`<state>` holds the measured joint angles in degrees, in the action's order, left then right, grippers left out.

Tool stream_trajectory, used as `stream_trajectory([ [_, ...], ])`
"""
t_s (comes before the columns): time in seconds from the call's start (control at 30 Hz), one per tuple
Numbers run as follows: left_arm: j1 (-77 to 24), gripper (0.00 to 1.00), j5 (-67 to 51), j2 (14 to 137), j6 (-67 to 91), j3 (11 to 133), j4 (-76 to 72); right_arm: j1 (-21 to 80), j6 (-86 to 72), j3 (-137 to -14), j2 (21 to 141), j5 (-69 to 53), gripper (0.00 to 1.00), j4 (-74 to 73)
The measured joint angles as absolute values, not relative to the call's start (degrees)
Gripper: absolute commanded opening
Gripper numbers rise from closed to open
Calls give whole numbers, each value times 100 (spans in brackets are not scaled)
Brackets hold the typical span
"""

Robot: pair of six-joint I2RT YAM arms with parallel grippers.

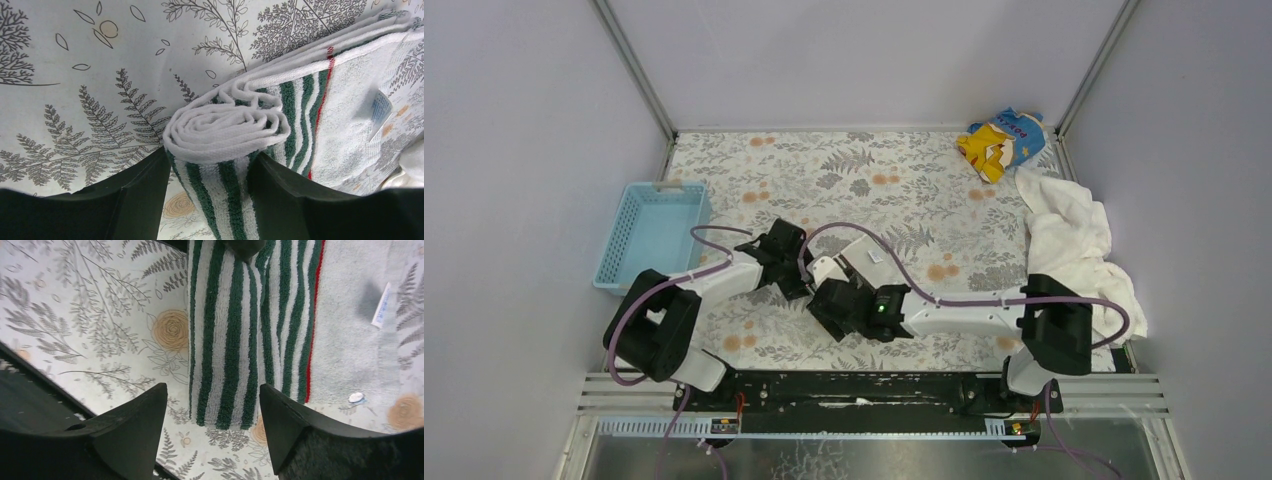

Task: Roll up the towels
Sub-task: Roll the towel at the center of the board.

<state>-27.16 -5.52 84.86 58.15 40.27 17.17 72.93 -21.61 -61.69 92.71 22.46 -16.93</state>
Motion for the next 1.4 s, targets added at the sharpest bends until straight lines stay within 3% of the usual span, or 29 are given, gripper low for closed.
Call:
stream_trajectory([
  [0.23, -2740, 57, -537, 8543, 5811, 4084, 1747, 7806, -1686, -6475, 9981, 3129, 71, -1846],
  [0.47, -2768, 57, -534, 8567, 5811, 4115, 1772, 8208, -1431, -6764, 10663, 3780, 62, -2069],
  [0.83, -2788, 58, -482, 8569, 5817, 4136, 1798, 8239, -1494, -6694, 10881, 4088, 36, -2132],
  [1.1, -2775, 63, -281, 8077, 5839, 3826, 2069, 7839, -1385, -6121, 10186, 2593, 26, -1326],
  [1.4, -2491, 81, -71, 7251, 5848, 3675, 2724, 6823, -1846, -4987, 9354, 252, 25, 187],
])
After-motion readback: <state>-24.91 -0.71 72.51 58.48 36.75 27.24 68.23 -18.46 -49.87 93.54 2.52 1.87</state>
